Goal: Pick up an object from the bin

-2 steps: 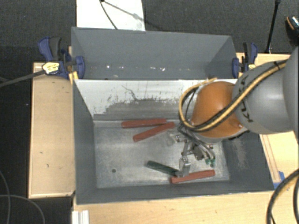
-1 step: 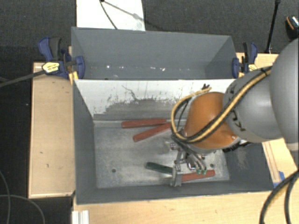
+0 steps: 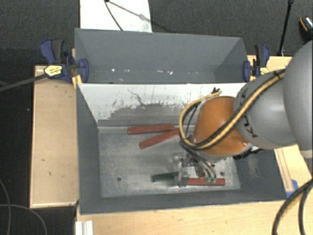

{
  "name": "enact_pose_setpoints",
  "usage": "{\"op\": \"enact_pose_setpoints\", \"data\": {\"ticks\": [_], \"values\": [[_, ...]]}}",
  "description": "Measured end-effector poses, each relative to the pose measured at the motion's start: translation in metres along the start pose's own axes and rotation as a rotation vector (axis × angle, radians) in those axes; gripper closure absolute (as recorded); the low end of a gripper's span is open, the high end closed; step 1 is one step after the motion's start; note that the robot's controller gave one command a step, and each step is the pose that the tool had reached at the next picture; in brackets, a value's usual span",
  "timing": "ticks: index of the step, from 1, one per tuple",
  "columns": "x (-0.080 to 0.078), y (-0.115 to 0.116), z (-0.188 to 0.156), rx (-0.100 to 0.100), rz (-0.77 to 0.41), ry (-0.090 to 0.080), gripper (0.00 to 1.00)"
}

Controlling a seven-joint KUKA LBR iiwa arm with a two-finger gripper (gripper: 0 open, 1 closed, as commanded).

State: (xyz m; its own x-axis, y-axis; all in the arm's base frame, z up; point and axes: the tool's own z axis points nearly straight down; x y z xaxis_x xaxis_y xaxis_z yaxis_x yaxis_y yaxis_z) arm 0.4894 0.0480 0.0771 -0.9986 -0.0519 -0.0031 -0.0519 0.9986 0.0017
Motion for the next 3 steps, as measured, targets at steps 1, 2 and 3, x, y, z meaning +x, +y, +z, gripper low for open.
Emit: {"op": "enact_pose_setpoints", "data": {"ticks": [1,2,3], "values": [[-0.016,-0.010,-0.162,0.002,-0.104,-0.009,1.00],[-0.014,-0.009,-0.158,0.001,-0.104,0.000,0.00],[-0.009,-0.051,-0.028,0.001,-0.109,0.009,0.00]]}}
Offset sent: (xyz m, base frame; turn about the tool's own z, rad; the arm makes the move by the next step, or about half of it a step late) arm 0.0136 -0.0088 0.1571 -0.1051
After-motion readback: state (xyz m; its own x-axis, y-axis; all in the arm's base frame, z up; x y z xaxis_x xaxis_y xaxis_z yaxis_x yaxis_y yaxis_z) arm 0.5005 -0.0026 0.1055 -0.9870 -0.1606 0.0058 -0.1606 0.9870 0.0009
